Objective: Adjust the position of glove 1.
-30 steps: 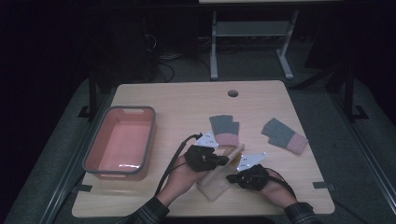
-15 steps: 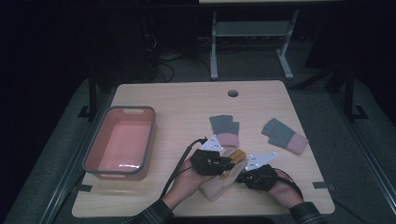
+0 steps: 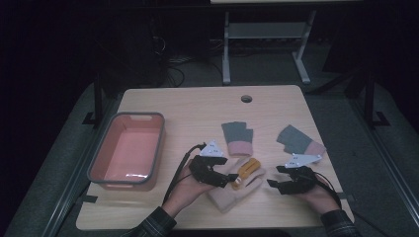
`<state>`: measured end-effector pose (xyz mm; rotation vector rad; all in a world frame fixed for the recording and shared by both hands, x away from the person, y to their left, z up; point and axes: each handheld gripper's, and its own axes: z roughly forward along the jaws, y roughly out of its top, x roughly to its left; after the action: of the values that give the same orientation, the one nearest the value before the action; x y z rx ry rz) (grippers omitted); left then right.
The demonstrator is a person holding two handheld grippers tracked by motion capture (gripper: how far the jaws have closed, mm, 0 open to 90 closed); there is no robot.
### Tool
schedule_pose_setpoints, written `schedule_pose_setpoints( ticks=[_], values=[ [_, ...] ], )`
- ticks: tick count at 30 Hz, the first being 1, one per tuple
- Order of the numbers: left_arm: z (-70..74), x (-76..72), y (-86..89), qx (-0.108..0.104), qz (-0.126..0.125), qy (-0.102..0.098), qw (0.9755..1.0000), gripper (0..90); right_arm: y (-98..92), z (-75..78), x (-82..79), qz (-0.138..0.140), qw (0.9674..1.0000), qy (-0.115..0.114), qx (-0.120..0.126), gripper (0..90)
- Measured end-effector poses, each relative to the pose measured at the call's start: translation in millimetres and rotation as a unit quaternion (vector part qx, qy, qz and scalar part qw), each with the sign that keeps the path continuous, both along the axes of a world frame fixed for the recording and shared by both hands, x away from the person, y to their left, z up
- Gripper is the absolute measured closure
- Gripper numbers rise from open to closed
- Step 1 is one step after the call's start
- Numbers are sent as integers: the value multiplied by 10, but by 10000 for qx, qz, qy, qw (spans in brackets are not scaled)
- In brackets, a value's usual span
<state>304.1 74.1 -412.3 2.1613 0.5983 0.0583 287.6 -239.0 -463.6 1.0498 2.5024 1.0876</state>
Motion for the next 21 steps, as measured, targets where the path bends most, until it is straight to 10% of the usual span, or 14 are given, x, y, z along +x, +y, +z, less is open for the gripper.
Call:
schedule_pose_setpoints(
  ticks=[6, 21],
  values=[
    [-160, -23, -8, 224, -151, 76, 9996, 138, -57, -81, 63, -261, 9995, -32, -174, 173],
    [-411, 40, -210, 654, -346, 104, 9972, 126, -76, -151, 104, -286, 9993, -128, -221, 139]
  ],
)
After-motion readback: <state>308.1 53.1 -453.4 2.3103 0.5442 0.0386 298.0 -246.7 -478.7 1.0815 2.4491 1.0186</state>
